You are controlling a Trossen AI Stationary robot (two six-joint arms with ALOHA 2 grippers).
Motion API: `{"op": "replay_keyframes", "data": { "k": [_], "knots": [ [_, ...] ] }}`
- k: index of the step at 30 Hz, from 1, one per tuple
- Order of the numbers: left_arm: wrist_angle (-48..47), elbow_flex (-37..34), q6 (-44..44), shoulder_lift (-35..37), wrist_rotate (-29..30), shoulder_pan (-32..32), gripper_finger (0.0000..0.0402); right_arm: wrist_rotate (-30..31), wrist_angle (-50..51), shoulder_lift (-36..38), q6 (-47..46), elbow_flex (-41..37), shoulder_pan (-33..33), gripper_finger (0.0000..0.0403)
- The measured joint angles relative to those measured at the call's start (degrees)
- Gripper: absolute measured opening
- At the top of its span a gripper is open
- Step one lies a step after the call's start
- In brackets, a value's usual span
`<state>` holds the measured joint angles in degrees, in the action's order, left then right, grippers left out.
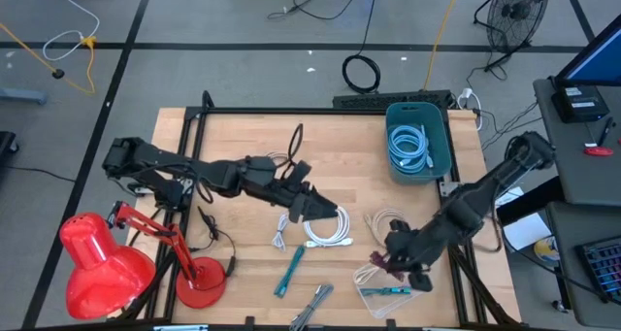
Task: Pick & Place USB Port
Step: Put the red charger cable into the transparent bin
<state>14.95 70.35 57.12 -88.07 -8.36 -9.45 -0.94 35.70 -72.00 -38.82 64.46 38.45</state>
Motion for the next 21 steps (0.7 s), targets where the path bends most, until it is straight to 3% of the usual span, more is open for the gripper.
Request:
{"op": "replay_keyframes", "data": {
  "k": [9, 21],
  "knots": [
    [-7.84, 0.0, -1.16, 0.0, -0.3, -4.06, 0.0298, 0.82, 18.51, -12.82, 6.99, 10.26, 0.99, 0.0027],
    [-10.63, 0.0, -3.29, 0.0, 1.48, -6.71, 0.0298, -6.13, 15.84, -20.44, 6.96, 10.48, 5.56, 0.0027]
  ]
}}
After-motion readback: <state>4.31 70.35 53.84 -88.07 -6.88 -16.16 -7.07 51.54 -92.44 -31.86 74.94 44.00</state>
